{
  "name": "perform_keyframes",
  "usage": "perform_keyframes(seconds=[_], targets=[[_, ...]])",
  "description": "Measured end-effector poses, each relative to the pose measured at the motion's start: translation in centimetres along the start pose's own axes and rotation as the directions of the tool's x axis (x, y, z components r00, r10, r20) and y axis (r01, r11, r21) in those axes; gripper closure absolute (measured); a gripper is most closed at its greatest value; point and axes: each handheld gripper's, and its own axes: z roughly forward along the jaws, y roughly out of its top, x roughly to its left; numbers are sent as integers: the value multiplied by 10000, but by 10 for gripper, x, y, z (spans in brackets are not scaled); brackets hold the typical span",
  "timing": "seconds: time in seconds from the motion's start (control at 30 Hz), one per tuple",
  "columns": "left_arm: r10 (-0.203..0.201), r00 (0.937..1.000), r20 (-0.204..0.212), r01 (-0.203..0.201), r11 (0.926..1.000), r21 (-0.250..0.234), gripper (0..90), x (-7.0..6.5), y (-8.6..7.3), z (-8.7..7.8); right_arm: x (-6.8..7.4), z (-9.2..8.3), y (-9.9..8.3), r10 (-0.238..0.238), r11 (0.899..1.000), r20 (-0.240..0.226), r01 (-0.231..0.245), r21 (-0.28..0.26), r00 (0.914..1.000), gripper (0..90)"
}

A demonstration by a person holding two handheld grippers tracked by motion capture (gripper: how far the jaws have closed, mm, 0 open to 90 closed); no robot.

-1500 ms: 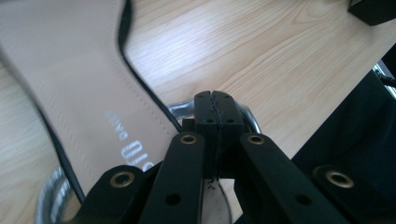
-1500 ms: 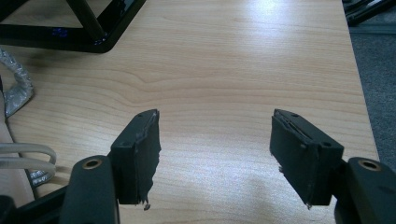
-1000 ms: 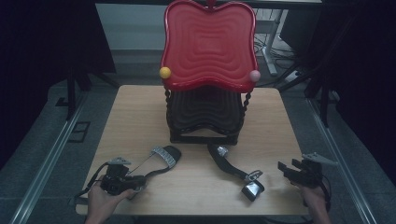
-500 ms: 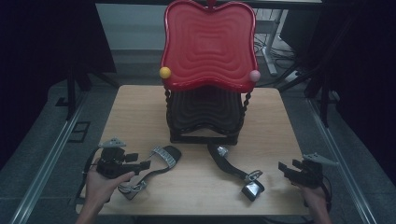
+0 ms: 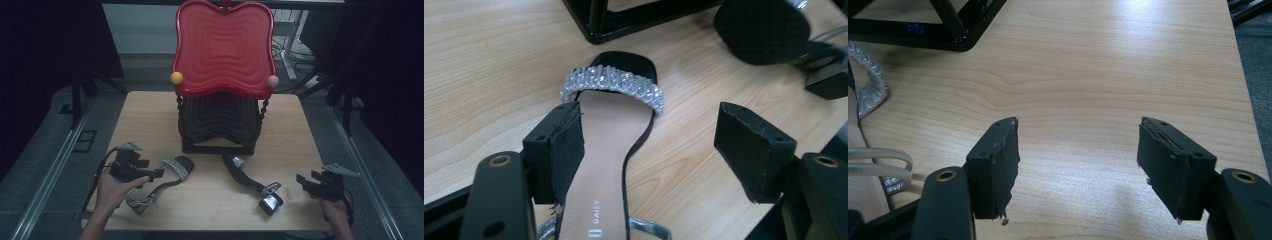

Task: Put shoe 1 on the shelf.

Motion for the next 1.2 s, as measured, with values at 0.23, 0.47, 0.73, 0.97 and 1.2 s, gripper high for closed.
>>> perform_keyframes(seconds=[0.23,0.47,0.73,0.97,1.2], targets=[[216,9990,-400,-175,9949,997,251,6,-2,19,-2,0,0,34,10000,43,-33,-22,10000,331],[422,9957,-823,-246,9787,2038,218,14,-16,39,-1,1,-1,8,10000,6,-8,13,10000,331],[718,9886,-1320,-282,9516,3061,199,14,-27,61,-1,1,-1,-22,9999,-1,22,104,10000,331],[921,9769,-1928,-133,9268,3754,248,12,-32,77,-1,1,-1,-41,9999,10,41,106,10000,330],[1022,9711,-2155,-136,9258,3777,386,10,-34,78,-3,2,-1,8,9999,43,-8,122,10000,330]])
